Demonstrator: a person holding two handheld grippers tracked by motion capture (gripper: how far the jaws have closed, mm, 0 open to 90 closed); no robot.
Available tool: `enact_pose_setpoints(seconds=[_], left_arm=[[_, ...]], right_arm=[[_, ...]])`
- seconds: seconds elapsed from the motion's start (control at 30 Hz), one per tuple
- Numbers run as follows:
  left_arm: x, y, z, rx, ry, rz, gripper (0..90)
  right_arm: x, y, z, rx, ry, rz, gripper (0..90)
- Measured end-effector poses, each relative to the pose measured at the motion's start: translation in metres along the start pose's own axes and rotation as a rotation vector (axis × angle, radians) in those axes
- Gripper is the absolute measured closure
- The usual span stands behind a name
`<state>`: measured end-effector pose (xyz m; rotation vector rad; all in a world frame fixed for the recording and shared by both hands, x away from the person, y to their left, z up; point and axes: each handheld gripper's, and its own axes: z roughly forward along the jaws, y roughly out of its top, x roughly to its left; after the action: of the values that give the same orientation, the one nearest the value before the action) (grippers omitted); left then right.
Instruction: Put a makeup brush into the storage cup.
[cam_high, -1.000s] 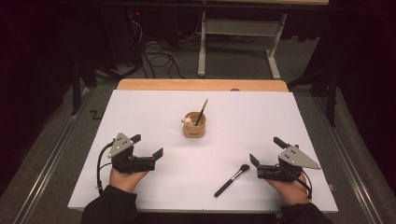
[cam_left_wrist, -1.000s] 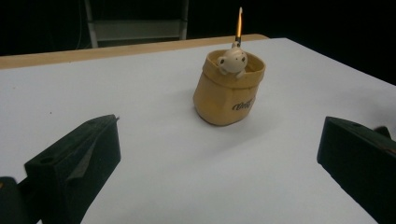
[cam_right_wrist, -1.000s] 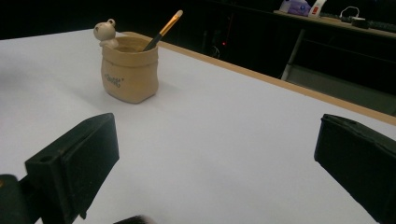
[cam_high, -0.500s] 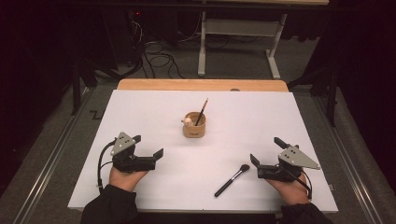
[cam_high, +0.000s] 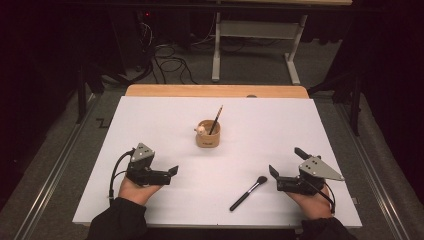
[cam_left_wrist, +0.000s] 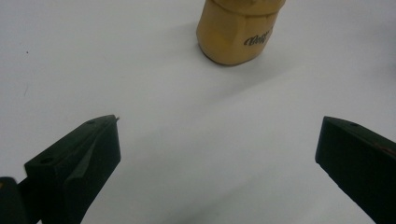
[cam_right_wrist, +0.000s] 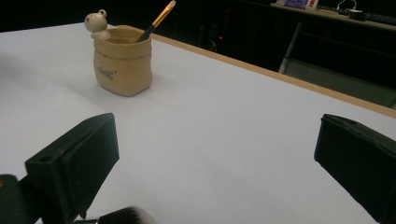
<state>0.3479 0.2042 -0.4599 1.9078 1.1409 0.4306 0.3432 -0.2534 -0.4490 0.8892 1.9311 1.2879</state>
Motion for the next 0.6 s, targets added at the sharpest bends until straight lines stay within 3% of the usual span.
enact_pose_setpoints(seconds=[0.27,0.6], left_arm=[[-0.004,0.005,0.005,0.103,0.018,0.014,0.7],[-0.01,0.022,0.008,0.235,-0.011,0.023,0.7]], right_arm=[[-0.001,-0.001,-0.004,0.004,-0.006,0.0,0.2],[-0.011,-0.01,-0.011,0.04,-0.016,-0.016,0.2]])
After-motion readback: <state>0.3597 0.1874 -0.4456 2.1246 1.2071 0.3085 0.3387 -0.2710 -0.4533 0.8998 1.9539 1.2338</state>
